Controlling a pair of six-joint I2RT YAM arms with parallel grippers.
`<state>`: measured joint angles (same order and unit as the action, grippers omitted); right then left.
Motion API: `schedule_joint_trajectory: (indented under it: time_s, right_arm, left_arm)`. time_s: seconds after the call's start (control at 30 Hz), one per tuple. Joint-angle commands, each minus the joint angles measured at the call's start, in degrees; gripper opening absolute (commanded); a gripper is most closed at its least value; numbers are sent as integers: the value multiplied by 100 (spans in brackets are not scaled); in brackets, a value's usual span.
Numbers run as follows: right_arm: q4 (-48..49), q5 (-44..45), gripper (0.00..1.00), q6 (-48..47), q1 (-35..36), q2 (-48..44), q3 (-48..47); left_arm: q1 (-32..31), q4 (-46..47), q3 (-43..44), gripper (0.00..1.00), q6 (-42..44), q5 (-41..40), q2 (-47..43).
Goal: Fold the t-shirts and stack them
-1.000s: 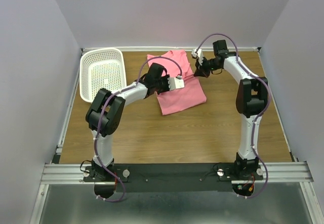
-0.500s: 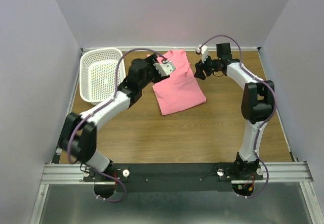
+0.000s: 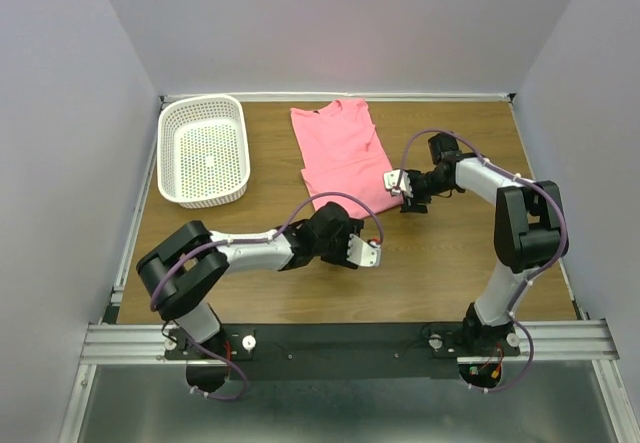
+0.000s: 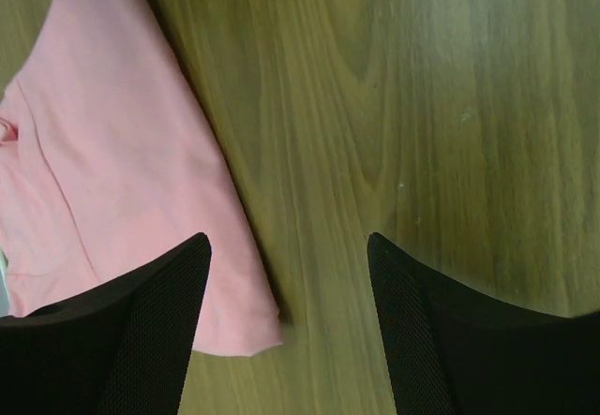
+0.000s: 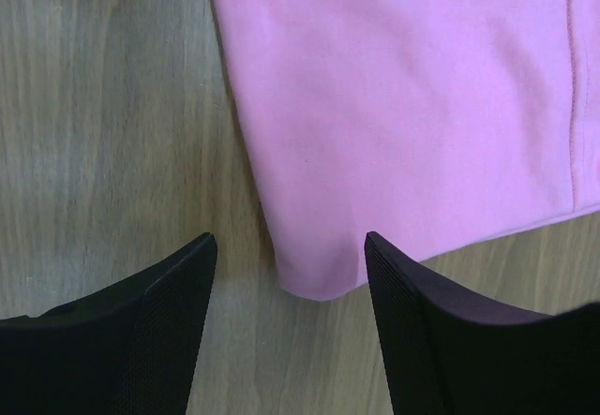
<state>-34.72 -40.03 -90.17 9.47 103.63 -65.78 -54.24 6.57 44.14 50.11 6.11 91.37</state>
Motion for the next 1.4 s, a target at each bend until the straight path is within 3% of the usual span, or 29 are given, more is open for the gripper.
schedule_joint_trajectory:
  time_s: [0.0,0.27,0.57,0.63,0.67,0.77,0.8,0.93,1.03,1.17,1.3,1.37]
  right_arm:
    - [97,197,71,-212,19,130,-23]
    - [369,338,67,-62,81,473,-84]
    - [554,233,52,289,107,745,-313]
    - [563,206,42,368,107,772,-365]
    - [563,189,38,386,98,798,-366]
    - [545,101,21,457,116,773,-296]
    - [545,49,1,483,116,694,-243]
    - [362,39,1,387,116,212,196]
    - [-437,450,0,62,116,-358,530]
    - [-1440,847,1,-703,98,-1385,1478]
    - [-1898,865,1,-660,81,-2583,2314]
    - [-1907,769,1,-564,55,-3014,2605]
  left_arm:
    - [-8,310,235,75,104,-567,274]
    - [159,310,499,66,113,-1313,961]
    - [581,196,657,50,78,-1542,1409]
    - [625,108,727,41,87,-1516,1541]
    - [634,64,745,30,78,-1490,1568]
    - [625,55,710,12,61,-1236,1533]
    - [608,55,667,0,43,-1139,1472]
    - [398,-102,508,0,61,-788,1086]
    - [125,-444,333,0,17,-243,612]
    - [-446,-813,43,0,-394,487,74]
    - [-1420,-1096,-160,0,-1019,1006,-339]
    - [-1519,-1114,-309,0,-1178,1146,-558]
